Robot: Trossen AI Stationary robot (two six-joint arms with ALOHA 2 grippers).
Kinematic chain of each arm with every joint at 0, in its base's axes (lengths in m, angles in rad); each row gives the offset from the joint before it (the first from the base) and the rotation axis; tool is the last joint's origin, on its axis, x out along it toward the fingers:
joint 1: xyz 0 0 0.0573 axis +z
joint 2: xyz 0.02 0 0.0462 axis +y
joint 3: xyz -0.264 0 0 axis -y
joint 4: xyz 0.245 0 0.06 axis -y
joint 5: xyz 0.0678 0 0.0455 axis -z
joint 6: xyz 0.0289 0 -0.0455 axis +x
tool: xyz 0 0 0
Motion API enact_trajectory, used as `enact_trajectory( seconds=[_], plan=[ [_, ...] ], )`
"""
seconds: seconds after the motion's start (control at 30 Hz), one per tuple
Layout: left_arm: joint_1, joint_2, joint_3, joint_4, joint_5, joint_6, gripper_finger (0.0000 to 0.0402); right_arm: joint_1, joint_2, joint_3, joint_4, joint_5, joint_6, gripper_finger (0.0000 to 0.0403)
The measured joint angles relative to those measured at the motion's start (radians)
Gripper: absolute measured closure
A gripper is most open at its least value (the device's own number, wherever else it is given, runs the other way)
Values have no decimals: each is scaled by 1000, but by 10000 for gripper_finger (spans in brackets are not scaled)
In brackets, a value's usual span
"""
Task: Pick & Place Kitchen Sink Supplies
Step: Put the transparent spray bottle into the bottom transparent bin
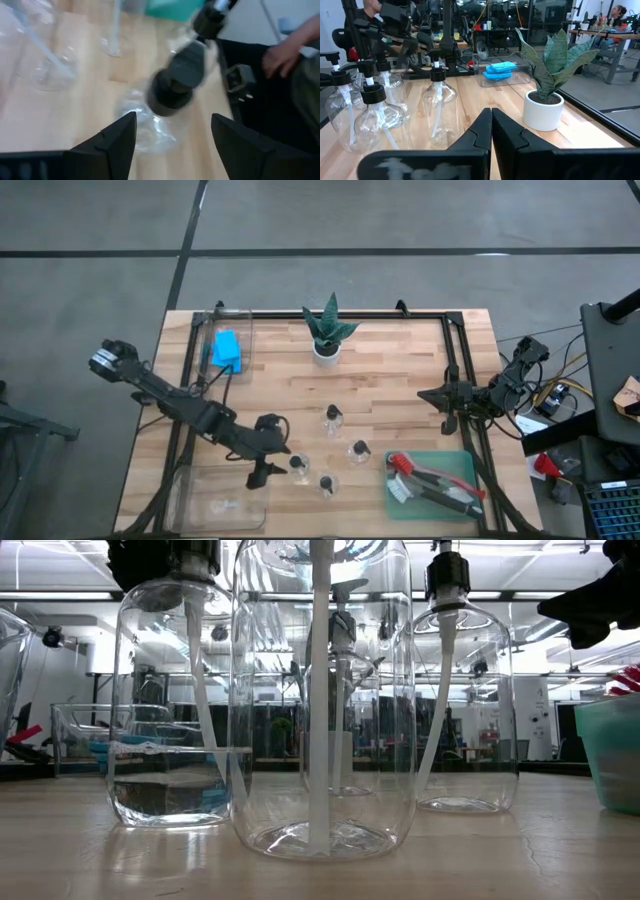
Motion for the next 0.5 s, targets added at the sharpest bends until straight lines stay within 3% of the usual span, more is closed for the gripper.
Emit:
enact_trajectory(
  seconds=[0.5],
  plan=[
    [0, 60, -1, 102, -37, 53, 154, 0, 0, 0, 0, 0, 0, 394]
  ],
)
